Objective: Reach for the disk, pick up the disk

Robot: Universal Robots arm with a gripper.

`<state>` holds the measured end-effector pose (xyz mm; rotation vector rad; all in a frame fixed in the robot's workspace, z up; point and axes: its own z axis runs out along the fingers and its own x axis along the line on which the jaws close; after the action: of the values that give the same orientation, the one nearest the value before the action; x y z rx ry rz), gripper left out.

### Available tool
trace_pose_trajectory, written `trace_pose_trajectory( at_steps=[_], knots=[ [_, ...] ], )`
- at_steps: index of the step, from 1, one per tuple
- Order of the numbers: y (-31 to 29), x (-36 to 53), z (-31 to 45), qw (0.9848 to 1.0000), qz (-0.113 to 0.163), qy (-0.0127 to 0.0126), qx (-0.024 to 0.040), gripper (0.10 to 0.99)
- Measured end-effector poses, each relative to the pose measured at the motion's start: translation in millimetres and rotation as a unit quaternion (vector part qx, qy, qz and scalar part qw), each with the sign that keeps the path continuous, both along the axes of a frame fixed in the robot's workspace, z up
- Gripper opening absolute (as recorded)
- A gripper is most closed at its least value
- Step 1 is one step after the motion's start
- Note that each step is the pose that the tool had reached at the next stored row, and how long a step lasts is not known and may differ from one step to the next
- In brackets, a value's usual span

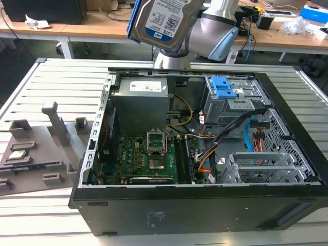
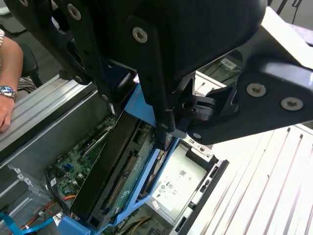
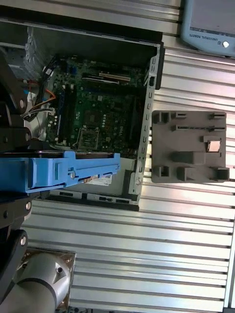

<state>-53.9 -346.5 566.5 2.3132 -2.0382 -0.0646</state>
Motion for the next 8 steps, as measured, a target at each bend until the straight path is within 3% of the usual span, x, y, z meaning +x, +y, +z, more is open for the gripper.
trace_pose_trajectory(
  at_steps=[2,5,7,8],
  knots=[
    [0.0,7.0,0.0,1.0,0.0,0.0003,0.0,0.369],
    [0.0,26.9,0.0,1.0,0.0,0.0013,0.0,0.369],
    [0.0,33.2,0.0,1.0,0.0,0.0016,0.0,0.369],
    [0.0,40.5,0.0,1.0,0.0,0.002,0.0,0.369]
  ],
)
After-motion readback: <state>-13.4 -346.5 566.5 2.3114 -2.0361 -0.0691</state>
